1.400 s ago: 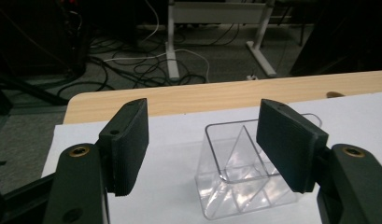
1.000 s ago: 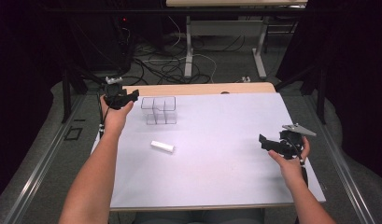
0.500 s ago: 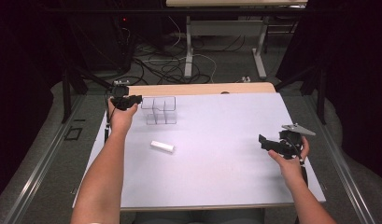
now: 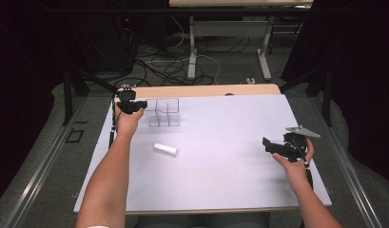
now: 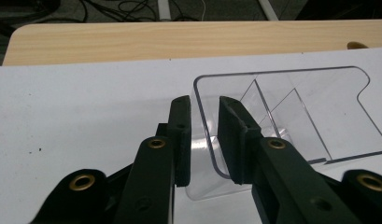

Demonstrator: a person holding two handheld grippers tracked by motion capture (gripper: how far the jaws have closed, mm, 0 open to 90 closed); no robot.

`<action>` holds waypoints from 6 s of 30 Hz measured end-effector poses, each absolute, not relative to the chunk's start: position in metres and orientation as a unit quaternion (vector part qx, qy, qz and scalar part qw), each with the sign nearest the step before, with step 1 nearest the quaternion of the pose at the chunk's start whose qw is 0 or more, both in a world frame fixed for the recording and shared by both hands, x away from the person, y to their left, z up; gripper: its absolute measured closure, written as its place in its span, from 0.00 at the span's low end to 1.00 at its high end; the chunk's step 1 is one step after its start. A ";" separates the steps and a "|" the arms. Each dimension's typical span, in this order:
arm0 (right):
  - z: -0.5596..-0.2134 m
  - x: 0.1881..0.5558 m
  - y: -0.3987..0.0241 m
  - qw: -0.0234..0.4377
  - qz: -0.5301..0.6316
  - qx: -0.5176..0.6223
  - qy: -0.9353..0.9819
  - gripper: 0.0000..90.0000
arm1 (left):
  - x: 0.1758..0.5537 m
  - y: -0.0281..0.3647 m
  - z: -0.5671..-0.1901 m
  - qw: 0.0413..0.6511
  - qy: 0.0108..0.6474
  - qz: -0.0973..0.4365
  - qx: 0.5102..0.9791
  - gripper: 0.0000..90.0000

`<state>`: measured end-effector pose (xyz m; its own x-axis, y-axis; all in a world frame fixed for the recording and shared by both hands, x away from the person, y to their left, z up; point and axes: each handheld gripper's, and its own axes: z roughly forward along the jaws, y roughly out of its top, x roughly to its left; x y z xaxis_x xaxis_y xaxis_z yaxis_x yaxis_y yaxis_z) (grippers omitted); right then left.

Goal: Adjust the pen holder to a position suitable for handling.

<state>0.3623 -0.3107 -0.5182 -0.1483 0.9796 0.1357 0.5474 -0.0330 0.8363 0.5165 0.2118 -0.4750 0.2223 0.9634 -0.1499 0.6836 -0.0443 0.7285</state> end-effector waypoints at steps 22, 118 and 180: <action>-0.519 0.363 -0.309 0.261 0.405 0.594 0.644 0.03 | 0.511 0.206 -0.481 0.353 0.614 0.194 0.679 0.95; -0.522 0.365 -0.307 0.249 0.408 0.592 0.649 0.07 | 0.449 0.100 -0.484 0.429 0.564 0.083 0.700 0.79; -0.527 0.364 -0.286 0.245 0.413 0.483 0.733 0.34 | 0.396 0.208 -0.510 0.436 0.474 0.187 0.742 0.00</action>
<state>0.3638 -0.2856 -0.5272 -0.4142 0.9094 0.0388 0.5049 0.1940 0.8411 0.3956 0.2082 -0.5098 0.4806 0.8663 -0.1360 0.5408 -0.1708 0.8237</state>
